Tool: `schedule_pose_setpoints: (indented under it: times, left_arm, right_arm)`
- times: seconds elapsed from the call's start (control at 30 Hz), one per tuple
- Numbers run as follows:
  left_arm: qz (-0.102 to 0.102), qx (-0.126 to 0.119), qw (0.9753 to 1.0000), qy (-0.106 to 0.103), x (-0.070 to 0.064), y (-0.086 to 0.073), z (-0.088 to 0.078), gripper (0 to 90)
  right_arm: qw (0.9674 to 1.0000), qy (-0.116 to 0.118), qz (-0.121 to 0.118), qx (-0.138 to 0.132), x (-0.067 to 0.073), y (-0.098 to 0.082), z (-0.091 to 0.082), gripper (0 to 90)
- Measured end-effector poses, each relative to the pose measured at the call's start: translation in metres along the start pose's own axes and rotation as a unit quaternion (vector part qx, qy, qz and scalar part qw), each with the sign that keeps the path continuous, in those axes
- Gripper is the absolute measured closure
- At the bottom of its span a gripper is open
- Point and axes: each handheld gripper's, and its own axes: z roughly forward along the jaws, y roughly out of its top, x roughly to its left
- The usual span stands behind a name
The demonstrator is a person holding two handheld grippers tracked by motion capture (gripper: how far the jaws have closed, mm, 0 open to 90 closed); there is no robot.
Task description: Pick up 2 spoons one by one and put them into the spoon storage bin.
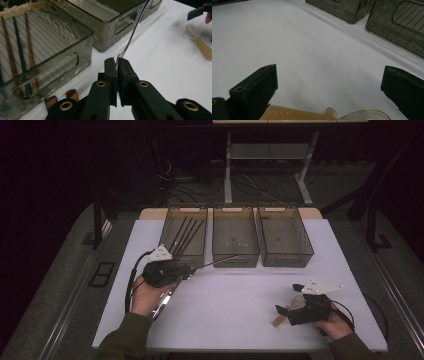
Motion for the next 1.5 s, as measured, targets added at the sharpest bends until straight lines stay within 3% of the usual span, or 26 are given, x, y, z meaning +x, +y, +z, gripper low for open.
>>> schedule_pose_setpoints:
  times: [0.87, 1.1, 1.5]
  left_arm:
    - [-0.006, -0.008, 0.9996, 0.026, 0.005, 0.029, 0.02, 86.0]
    - [-0.017, -0.015, 0.9991, 0.037, 0.007, 0.037, 0.029, 86.0]
    - [-0.024, -0.005, 0.998, 0.058, 0.013, 0.06, 0.047, 86.0]
  right_arm:
    - [1.0, -0.001, 0.001, -0.002, 0.0, 0.0, -0.001, 1.1]
    - [1.0, -0.002, 0.002, -0.002, 0.0, 0.0, -0.001, 1.1]
    - [1.0, -0.001, 0.003, -0.002, -0.001, 0.0, -0.002, 1.1]
